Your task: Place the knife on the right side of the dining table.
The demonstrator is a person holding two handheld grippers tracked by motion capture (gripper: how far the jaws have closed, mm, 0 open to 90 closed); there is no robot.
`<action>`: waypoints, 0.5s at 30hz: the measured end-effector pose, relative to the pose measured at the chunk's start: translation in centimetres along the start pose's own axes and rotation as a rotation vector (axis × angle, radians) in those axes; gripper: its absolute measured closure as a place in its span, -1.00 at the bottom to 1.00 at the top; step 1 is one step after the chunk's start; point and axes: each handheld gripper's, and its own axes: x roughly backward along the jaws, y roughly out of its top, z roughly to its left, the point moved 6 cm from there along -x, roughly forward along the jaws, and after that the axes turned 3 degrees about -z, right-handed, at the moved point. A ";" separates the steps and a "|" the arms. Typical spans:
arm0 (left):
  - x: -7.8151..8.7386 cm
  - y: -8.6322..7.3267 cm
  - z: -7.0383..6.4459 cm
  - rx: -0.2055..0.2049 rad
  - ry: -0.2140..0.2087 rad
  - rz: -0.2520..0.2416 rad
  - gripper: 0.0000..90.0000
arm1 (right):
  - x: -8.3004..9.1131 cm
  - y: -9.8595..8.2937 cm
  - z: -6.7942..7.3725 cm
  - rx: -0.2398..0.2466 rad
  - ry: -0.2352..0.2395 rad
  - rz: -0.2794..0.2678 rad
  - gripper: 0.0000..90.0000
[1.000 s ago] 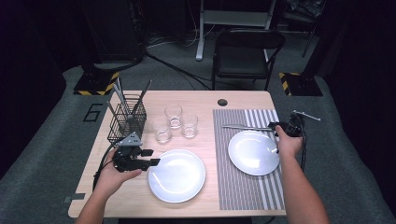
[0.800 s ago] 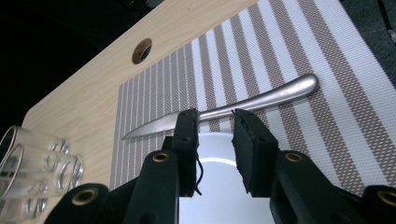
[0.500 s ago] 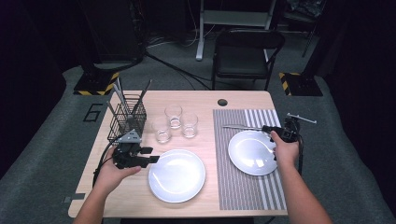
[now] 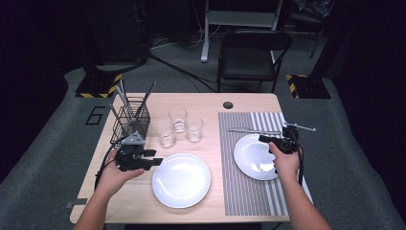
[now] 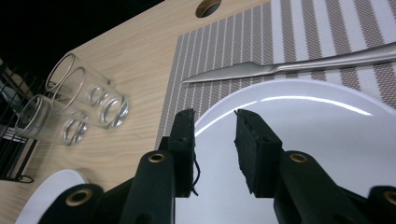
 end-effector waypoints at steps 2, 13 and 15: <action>0.0 0.1 0.0 0.009 -0.001 -0.006 0.16 | 0.1 -0.4 0.4 0.014 0.008 0.003 0.50; 0.3 0.0 0.4 0.022 0.010 -0.011 0.19 | 0.1 -2.9 3.5 0.104 0.045 0.038 0.47; 0.5 0.0 0.5 0.021 0.005 -0.009 0.19 | 0.0 -3.3 3.9 0.118 0.050 0.039 0.45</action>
